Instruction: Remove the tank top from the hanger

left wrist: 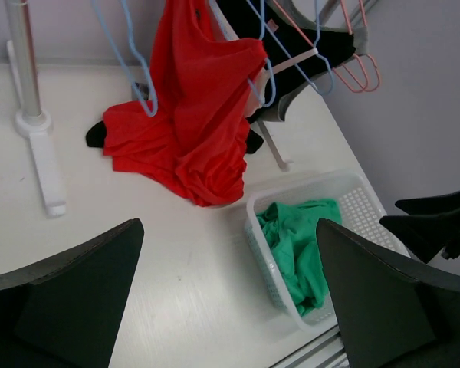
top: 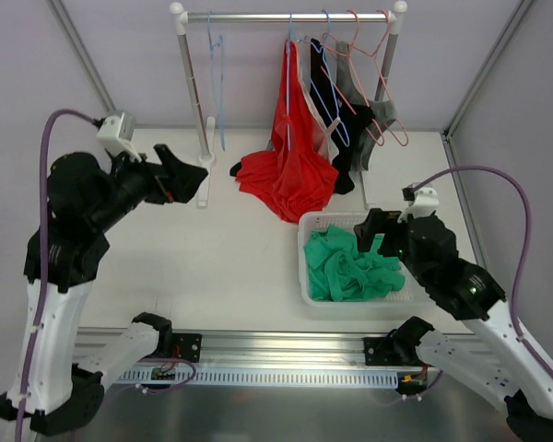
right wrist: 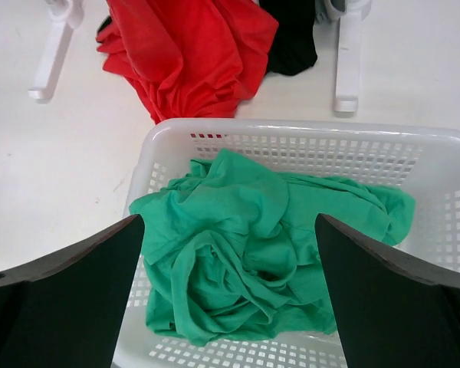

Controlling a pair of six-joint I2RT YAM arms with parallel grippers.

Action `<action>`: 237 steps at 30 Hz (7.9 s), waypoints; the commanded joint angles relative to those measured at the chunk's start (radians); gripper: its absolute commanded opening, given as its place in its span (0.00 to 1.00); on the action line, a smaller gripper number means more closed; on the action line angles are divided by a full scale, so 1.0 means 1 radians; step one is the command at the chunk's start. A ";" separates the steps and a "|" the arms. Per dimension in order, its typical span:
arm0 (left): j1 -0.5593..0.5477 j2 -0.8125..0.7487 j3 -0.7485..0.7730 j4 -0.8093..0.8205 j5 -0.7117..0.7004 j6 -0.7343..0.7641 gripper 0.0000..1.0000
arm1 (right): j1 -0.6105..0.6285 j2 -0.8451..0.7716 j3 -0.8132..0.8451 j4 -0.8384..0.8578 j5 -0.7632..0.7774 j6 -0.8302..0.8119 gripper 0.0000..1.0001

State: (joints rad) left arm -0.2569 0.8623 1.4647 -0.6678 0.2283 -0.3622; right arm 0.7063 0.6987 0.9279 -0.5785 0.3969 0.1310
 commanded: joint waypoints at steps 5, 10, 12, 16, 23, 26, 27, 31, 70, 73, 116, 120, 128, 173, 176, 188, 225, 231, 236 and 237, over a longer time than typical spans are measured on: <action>-0.200 0.381 0.408 0.025 -0.145 0.063 0.99 | -0.005 -0.186 0.005 -0.100 -0.090 -0.044 1.00; -0.265 0.634 0.636 0.027 -0.222 0.107 0.99 | -0.004 -0.257 -0.027 -0.096 -0.150 -0.040 0.99; -0.284 0.754 0.742 0.027 -0.323 0.138 0.99 | -0.005 -0.281 -0.035 -0.104 -0.155 -0.034 0.99; -0.304 0.924 0.897 0.033 -0.376 0.155 0.99 | -0.005 -0.326 -0.063 -0.107 -0.199 -0.016 0.99; -0.332 1.106 0.976 0.147 -0.429 0.206 0.96 | -0.005 -0.352 -0.092 -0.123 -0.217 -0.014 1.00; -0.347 1.149 0.962 0.213 -0.434 0.244 0.90 | -0.005 -0.354 -0.095 -0.124 -0.236 -0.022 1.00; -0.349 1.158 0.962 0.220 -0.454 0.253 0.88 | -0.005 -0.357 -0.097 -0.130 -0.233 -0.030 0.99; -0.351 1.192 0.962 0.247 -0.514 0.276 0.68 | -0.005 -0.370 -0.104 -0.144 -0.230 -0.037 1.00; -0.355 0.914 0.775 0.424 -0.627 0.187 0.00 | -0.004 -0.389 -0.124 -0.141 -0.233 -0.056 0.99; -0.355 0.844 0.693 0.425 -0.629 0.169 0.00 | -0.004 -0.389 -0.120 -0.139 -0.233 -0.059 1.00; -0.357 -0.398 -0.078 0.337 -0.009 0.029 0.00 | 0.102 0.422 0.564 0.287 -0.845 -0.254 0.97; -0.357 -0.390 -0.105 0.304 0.032 -0.007 0.00 | 0.176 0.485 0.609 0.328 -0.738 -0.286 0.96; -0.357 -0.401 -0.207 0.320 0.082 -0.075 0.00 | 0.225 0.541 0.560 0.410 -0.521 -0.268 0.90; -0.357 -0.280 -0.318 0.831 0.221 -0.136 0.00 | -0.073 0.441 0.260 0.541 -0.866 -0.036 0.00; -0.355 -0.217 -0.429 1.233 0.214 -0.170 0.00 | 0.005 0.415 0.191 0.571 -0.902 -0.030 0.00; -0.358 0.148 -0.417 1.999 0.050 0.044 0.00 | 0.189 0.331 -0.133 0.485 -0.515 -0.024 0.00; -0.377 0.032 -0.466 1.159 -0.529 -0.038 0.00 | 0.369 0.552 -0.090 0.559 -0.421 0.035 0.99; -0.378 0.184 -0.302 0.987 -0.647 -0.069 0.00 | 0.369 0.521 -0.112 0.559 -0.406 0.052 0.99; -0.378 0.389 -0.078 0.895 -0.696 0.011 0.00 | 0.369 0.466 -0.133 0.556 -0.403 0.052 0.99; -0.377 0.415 -0.055 0.893 -0.710 0.022 0.00 | 0.371 0.460 -0.144 0.555 -0.403 0.050 0.99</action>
State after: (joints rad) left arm -0.6231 1.2110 1.3060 0.2604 -0.4065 -0.3889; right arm 1.0714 1.2110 0.7982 -0.0570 -0.0334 0.1703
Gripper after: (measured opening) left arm 0.022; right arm 0.993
